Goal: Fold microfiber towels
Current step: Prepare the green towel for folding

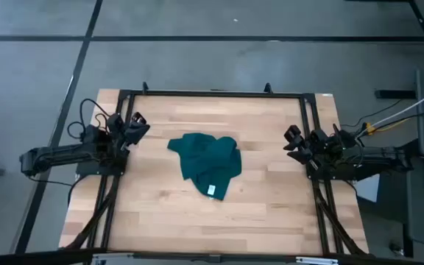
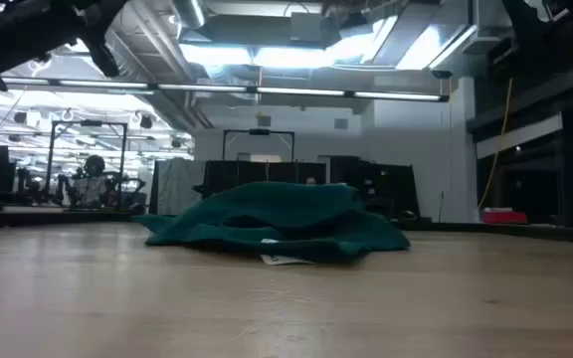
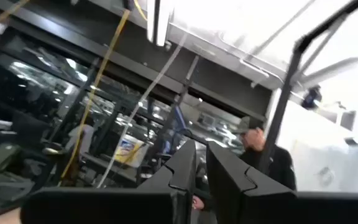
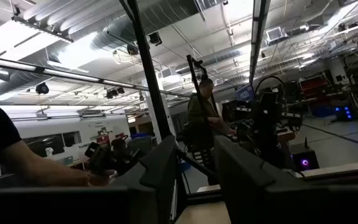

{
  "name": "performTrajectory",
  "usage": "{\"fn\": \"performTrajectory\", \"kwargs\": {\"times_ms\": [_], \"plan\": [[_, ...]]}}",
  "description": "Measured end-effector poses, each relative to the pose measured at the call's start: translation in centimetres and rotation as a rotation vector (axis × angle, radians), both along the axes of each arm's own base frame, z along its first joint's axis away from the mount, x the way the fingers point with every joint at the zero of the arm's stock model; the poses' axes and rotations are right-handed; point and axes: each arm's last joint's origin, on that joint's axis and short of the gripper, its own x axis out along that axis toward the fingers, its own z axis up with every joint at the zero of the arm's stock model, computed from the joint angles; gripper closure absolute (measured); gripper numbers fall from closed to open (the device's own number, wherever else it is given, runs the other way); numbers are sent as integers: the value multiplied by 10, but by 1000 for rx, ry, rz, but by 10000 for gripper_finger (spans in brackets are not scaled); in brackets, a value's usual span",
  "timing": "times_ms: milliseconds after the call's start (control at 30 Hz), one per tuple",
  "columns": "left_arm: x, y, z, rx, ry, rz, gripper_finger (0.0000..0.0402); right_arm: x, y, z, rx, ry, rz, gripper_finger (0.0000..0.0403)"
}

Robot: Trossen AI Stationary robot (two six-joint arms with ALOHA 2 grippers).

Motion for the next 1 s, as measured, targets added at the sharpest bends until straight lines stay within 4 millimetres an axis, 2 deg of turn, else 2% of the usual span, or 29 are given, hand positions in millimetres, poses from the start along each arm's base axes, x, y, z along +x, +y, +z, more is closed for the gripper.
{"fn": "performTrajectory", "kwargs": {"times_ms": [167, 267, 367, 433, 533, 667, 800, 867, 1000], "plan": [[-3, -1, 4, 6, -55, 4, 368, -1, 0, 4, 16, -12, 4, 278], [-5, -1, 7, 10, -85, 3, 368, -5, 1, 19, 22, -58, 28, 272], [-2, 0, 3, -32, -38, -21, 368, -10, 2, 37, 3, -115, 51, 267], [4, 1, -5, -71, 62, -37, 368, -11, 2, 45, -8, -93, 71, 266], [13, 2, -10, -109, 233, -37, 368, -7, 3, 47, -24, 80, 87, 269], [23, 1, -2, -63, 431, 2, 368, -6, 2, 52, -81, 323, 42, 278], [34, -2, 1, -63, 816, 38, 368, -7, 1, 62, -184, 529, -17, 285], [39, -6, -3, -63, 998, 50, 368, -4, 1, 62, -224, 636, -13, 286], [53, -16, -17, -23, 1164, 1, 368, 7, 1, 60, -249, 726, 21, 280]]}}
